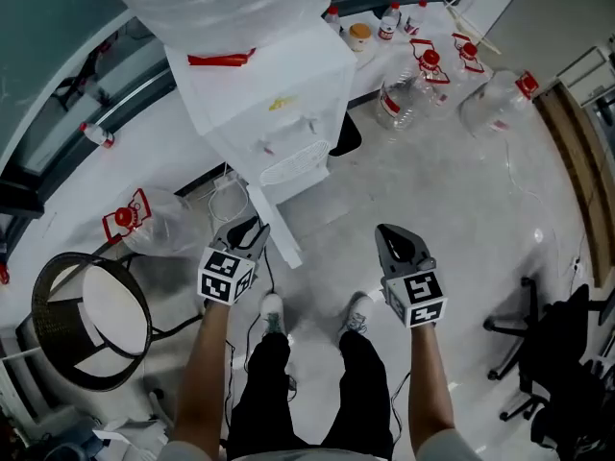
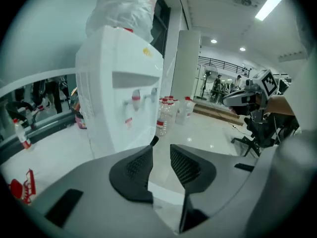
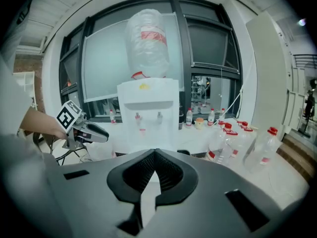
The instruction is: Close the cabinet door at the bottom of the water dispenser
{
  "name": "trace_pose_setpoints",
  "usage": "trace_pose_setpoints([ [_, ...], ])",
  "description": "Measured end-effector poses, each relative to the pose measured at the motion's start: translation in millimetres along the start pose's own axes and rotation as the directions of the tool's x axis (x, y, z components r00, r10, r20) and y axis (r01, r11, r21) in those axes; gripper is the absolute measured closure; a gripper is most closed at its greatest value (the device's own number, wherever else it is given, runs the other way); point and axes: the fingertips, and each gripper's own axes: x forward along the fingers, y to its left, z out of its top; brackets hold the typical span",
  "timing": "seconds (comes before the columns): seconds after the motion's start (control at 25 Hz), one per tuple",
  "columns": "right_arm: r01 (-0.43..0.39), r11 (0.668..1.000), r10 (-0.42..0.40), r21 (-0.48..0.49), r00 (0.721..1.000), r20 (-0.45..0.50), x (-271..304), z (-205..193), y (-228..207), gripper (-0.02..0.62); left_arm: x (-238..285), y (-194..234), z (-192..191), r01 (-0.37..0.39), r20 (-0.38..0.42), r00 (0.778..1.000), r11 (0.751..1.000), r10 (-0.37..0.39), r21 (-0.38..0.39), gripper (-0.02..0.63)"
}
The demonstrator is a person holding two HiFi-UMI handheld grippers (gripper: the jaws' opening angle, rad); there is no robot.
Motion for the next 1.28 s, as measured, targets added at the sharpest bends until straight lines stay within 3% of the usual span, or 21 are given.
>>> trace_pose_setpoints([
  [0.24,0.011,1.000,-0.010,0.013,0.997,-0.070,34.1,-82.3,13.0,0.569,34.2,3.7,-98.9,0.009,-0.090,0.996,1.000,-0.011,-0.025,0.450],
  [0.48,-0.001,0.999,0.005,0.041,0.995,-0.102,48.8,-124.9,23.0,0.569,66.7,-1.7,-166.0,0.017,-0.182,0.983,0.998,-0.028,-0.063,0.390],
  [0.84,-0.033,0.994,0.045,0.109,0.993,-0.112,65.1,-161.7,35.0,0.569,96.5,-23.8,-215.6,0.101,-0.205,0.967,0.966,-0.151,-0.237,0.359],
  [0.96,-0.031,0.993,0.046,0.117,0.991,-0.126,62.3,-172.9,34.4,0.569,103.9,-37.0,-225.6,0.127,-0.229,0.957,0.965,-0.180,-0.230,0.359],
  [1.28,-0.004,0.990,0.023,0.139,0.990,-0.137,56.8,-179.8,14.1,0.569,123.5,-44.3,-217.9,0.097,-0.225,0.963,0.968,-0.150,-0.231,0.362],
])
